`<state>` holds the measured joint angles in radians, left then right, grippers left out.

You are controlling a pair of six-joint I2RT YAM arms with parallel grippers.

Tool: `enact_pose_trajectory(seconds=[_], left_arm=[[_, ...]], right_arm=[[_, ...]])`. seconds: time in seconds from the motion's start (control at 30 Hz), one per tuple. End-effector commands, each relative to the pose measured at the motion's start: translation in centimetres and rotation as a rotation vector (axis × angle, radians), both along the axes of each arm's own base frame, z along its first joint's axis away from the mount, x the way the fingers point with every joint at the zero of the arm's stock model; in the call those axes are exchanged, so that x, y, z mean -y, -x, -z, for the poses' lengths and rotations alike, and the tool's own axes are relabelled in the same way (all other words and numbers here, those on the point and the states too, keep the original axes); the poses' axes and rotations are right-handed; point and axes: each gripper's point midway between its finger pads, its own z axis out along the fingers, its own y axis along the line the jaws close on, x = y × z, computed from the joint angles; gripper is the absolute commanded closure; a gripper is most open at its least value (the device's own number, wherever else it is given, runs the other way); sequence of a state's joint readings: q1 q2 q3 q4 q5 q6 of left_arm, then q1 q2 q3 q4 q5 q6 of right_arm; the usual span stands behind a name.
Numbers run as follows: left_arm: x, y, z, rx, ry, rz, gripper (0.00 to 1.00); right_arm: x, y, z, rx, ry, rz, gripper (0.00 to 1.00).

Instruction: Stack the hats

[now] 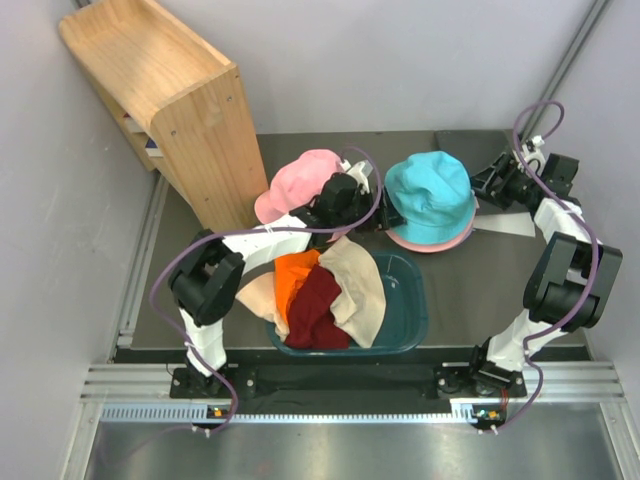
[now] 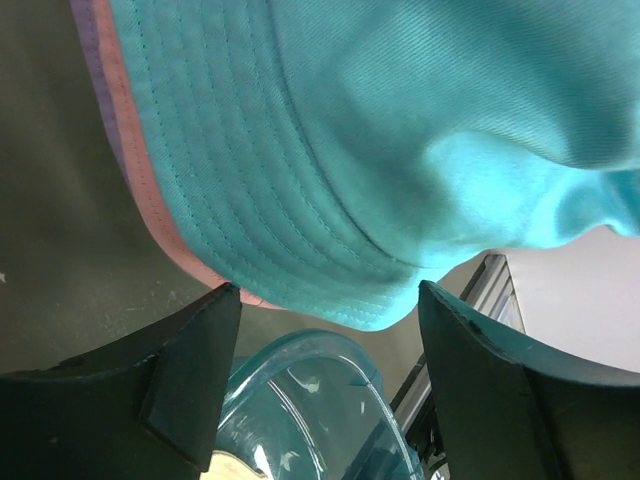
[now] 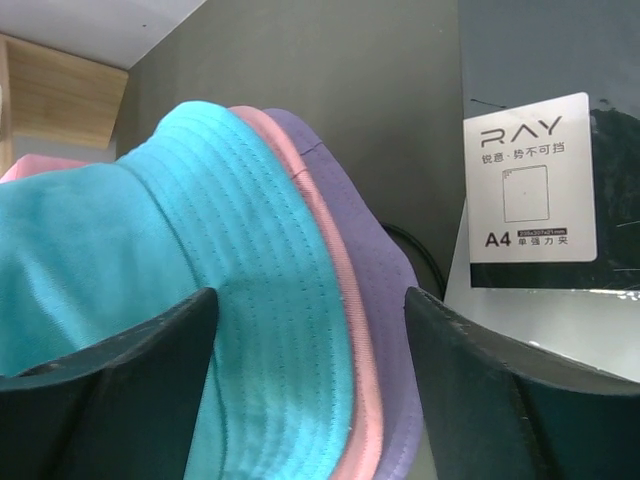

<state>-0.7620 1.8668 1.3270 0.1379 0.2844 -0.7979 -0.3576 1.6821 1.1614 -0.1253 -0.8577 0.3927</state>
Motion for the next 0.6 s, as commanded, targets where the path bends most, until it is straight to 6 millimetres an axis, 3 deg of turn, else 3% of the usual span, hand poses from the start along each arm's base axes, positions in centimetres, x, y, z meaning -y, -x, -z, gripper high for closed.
enact_pose_trajectory(seconds=[0.0, 0.27, 0.37, 0.4, 0.57], left_arm=[[1.0, -0.1, -1.4, 0.021, 0.05, 0.024, 0.22], [1.0, -0.8, -1.0, 0.033, 0.048, -0.01, 0.23], [0.7, -1.2, -0.8, 0.038, 0.042, -0.035, 0.33], [0.6, -1.2, -0.4, 0.034, 0.037, -0.04, 0.42], [0.3, -1.6, 0.5, 0.009, 0.027, -0.082, 0.55]], right_arm=[[-0.9, -0.3, -4.5, 0.117, 0.044, -0.039, 0.22], [-1.2, 0.0, -4.9, 0.119, 0.044, -0.042, 0.21], [-1.3, 0.0, -4.8, 0.117, 0.043, -0.043, 0.21], [-1.4, 0.1, -4.9, 0.118, 0.044, -0.043, 0.21], [-1.6, 0.3, -4.6, 0.115, 0.036, -0.046, 0.21]])
